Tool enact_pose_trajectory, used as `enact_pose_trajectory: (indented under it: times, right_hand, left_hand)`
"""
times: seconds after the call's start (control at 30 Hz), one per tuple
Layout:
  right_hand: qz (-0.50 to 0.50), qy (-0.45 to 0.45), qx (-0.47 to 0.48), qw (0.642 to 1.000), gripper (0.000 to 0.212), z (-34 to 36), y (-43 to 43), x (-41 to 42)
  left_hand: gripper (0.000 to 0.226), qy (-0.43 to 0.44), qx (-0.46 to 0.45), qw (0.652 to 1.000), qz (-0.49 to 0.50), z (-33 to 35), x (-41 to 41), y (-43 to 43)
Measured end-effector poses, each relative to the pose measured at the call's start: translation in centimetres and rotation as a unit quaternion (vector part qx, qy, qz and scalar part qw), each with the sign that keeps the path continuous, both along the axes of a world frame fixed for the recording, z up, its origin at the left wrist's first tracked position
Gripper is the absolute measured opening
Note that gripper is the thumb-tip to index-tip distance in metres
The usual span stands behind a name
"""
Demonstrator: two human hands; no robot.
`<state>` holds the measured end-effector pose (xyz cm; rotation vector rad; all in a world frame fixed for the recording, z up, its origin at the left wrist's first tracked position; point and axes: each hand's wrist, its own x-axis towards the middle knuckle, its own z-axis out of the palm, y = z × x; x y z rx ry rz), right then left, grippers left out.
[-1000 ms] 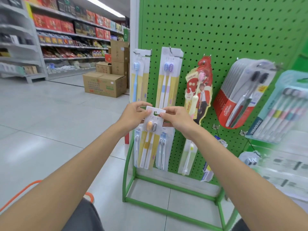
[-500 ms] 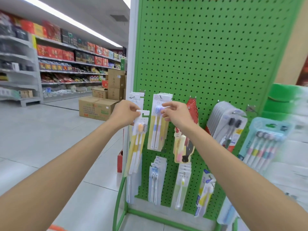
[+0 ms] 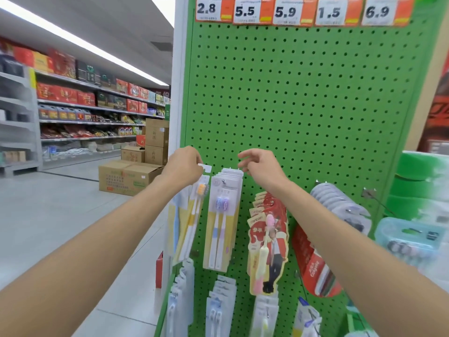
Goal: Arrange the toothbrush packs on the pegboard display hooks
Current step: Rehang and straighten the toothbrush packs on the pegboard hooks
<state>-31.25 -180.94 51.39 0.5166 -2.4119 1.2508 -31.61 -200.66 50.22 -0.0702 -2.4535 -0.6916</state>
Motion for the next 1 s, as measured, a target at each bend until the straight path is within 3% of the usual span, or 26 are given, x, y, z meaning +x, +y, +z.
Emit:
enact_pose_trajectory:
  times: [0.17, 0.37, 0.67, 0.87, 1.0]
  right_hand:
    - [0.009, -0.023, 0.064, 0.998, 0.041, 0.0, -0.7, -2.7]
    - [0.038, -0.098, 0.107, 0.989, 0.029, -1.1, -1.5, -5.5]
    - [0.055, -0.098, 0.086, 0.990, 0.027, -1.3, -1.5, -6.8]
    - [0.032, -0.080, 0.072, 0.994, 0.029, -1.1, -0.8, -7.6]
    - [0.011, -0.077, 0.061, 0.995, 0.034, -0.8, 0.1, -7.9]
  left_hand:
    - [0.020, -0.013, -0.067, 0.998, 0.005, 0.7, -2.7, 0.0]
    - [0.017, -0.009, -0.083, 0.996, -0.007, 1.2, -5.0, 0.0]
    - [0.003, -0.103, -0.043, 0.989, -0.102, 1.4, -6.1, -0.2]
    - [0.003, -0.113, -0.025, 0.986, -0.118, 1.0, -6.7, 0.5]
    - [0.004, -0.137, 0.038, 0.977, -0.157, 1.3, -7.0, 0.3]
